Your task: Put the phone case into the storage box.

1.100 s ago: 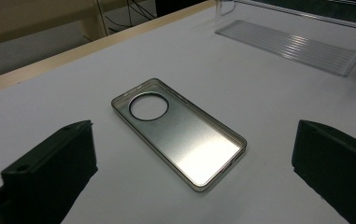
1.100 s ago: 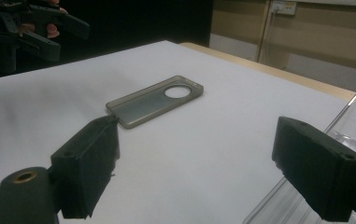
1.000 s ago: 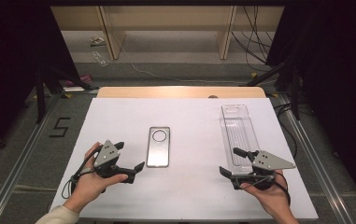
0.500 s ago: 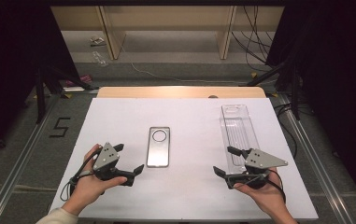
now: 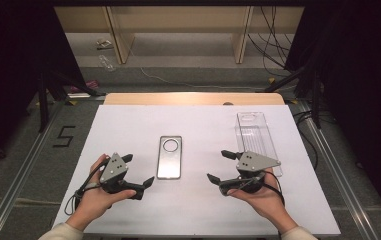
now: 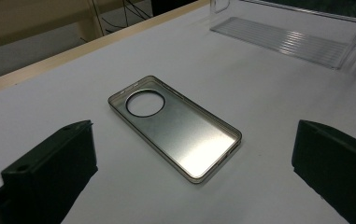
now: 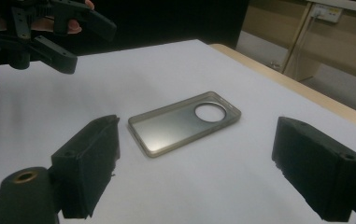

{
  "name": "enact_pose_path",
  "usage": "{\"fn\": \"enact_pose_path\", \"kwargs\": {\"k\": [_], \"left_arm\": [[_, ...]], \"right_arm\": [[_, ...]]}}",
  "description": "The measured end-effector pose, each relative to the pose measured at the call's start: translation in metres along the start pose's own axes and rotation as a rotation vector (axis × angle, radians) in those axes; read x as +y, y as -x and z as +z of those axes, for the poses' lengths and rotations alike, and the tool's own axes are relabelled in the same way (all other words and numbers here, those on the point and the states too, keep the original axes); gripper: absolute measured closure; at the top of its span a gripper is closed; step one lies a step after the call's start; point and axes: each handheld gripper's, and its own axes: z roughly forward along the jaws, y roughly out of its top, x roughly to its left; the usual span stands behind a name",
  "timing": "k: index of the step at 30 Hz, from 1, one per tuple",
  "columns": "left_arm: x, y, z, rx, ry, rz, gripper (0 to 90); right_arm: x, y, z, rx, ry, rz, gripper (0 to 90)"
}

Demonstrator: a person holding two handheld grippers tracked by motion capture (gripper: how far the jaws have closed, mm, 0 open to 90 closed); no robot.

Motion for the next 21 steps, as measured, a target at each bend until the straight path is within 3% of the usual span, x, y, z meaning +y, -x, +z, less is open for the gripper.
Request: {"fn": "enact_pose_path", "kwargs": {"k": [9, 15, 21], "left_arm": [[0.0, 0.0, 0.0, 0.0, 0.0, 0.004, 0.0], [0.0, 0.0, 0.0, 0.0, 0.002, 0.001, 0.0], [0.0, 0.0, 0.0, -0.001, 0.002, 0.003, 0.0]], "right_arm": [[0.019, 0.0, 0.037, 0.036, -0.035, -0.051, 16.2], [0.028, 0.001, 0.053, 0.051, -0.058, -0.075, 16.4], [0.036, 0.002, 0.071, 0.069, -0.119, -0.119, 16.7]]}}
